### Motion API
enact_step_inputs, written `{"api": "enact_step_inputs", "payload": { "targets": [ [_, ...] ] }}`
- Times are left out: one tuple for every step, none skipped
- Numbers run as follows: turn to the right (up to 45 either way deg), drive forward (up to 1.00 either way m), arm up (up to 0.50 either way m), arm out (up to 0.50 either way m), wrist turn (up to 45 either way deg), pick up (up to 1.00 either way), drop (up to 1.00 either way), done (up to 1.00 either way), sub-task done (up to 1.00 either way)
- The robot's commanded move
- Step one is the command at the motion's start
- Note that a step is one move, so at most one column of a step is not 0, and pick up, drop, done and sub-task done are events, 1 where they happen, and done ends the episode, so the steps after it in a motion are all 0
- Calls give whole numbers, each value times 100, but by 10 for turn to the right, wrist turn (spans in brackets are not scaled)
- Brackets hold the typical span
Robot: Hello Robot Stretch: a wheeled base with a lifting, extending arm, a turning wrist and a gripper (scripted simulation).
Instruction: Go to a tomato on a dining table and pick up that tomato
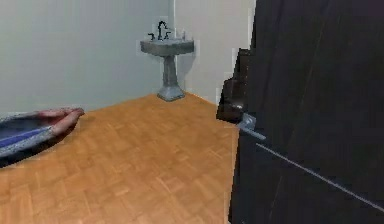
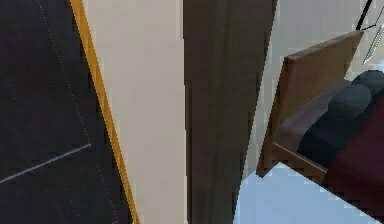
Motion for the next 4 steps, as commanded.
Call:
{"api": "enact_step_inputs", "payload": {
  "targets": [
    [-60,0,0,0,0,0,0,0,0],
    [0,85,0,0,0,0,0,0,0],
    [-120,0,0,0,0,0,0,0,0],
    [0,80,0,0,0,0,0,0,0]
  ]
}}
